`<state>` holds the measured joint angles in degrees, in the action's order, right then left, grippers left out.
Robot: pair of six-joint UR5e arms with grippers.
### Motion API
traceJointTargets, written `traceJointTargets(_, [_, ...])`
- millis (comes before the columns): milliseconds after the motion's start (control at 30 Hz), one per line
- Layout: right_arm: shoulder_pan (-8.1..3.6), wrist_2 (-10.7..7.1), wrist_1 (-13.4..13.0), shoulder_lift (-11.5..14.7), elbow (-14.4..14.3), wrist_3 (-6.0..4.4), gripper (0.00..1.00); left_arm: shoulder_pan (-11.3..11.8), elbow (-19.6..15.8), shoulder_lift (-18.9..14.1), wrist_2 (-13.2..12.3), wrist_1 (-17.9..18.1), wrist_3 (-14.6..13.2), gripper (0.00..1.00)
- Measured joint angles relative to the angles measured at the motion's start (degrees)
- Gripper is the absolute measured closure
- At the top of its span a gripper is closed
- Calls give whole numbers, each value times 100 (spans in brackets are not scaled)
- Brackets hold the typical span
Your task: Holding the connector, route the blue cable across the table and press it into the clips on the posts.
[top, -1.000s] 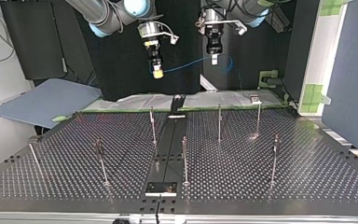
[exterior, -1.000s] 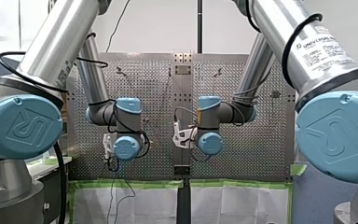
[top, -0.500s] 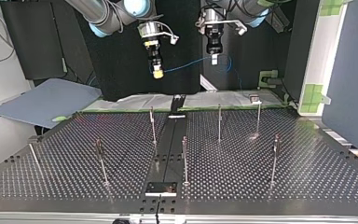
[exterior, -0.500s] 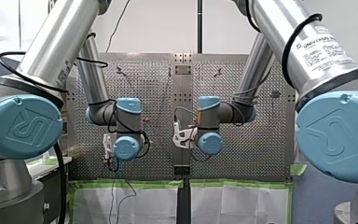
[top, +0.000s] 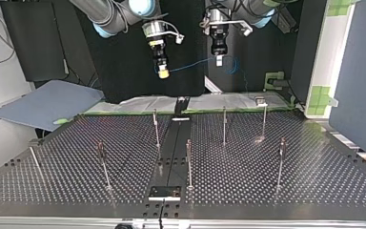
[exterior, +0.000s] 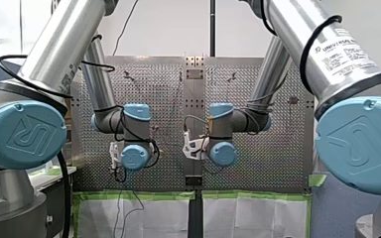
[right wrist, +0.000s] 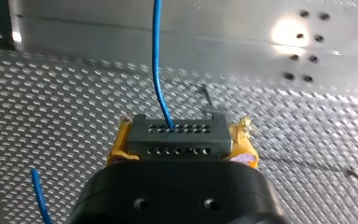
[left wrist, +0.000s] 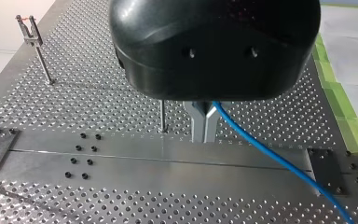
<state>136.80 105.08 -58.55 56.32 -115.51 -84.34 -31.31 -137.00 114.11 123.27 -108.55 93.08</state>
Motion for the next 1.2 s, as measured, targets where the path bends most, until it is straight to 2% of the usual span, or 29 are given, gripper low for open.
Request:
traceJointTargets(167, [202, 3, 252, -246, 4, 4, 100, 0, 0, 0, 0, -1, 0, 100])
traceJointTargets(333, [242, 4, 455, -348, 6, 4, 100, 0, 0, 0, 0, -1, 0, 100])
traceJointTargets(500, [246, 5, 489, -360, 6, 4, 100, 0, 0, 0, 0, -1, 0, 100])
traceJointTargets(700, [239, 13, 502, -371, 15, 13, 100, -60, -60, 32, 47, -13, -38, 100])
traceJointTargets(767, [189, 42, 552, -421, 63, 57, 100, -114, -136, 44, 70, -15, -51, 100])
traceJointTargets(833, [105, 61, 643, -512, 107, 95, 100, -145, -245, 49, 81, -17, -58, 100])
traceJointTargets(933, [39, 71, 789, -636, 135, 118, 100, -162, -370, 51, 86, -18, -61, 100])
traceJointTargets(1200, [11, 75, 1183, -710, 146, 127, 100, -166, -428, 53, 88, -18, -62, 100])
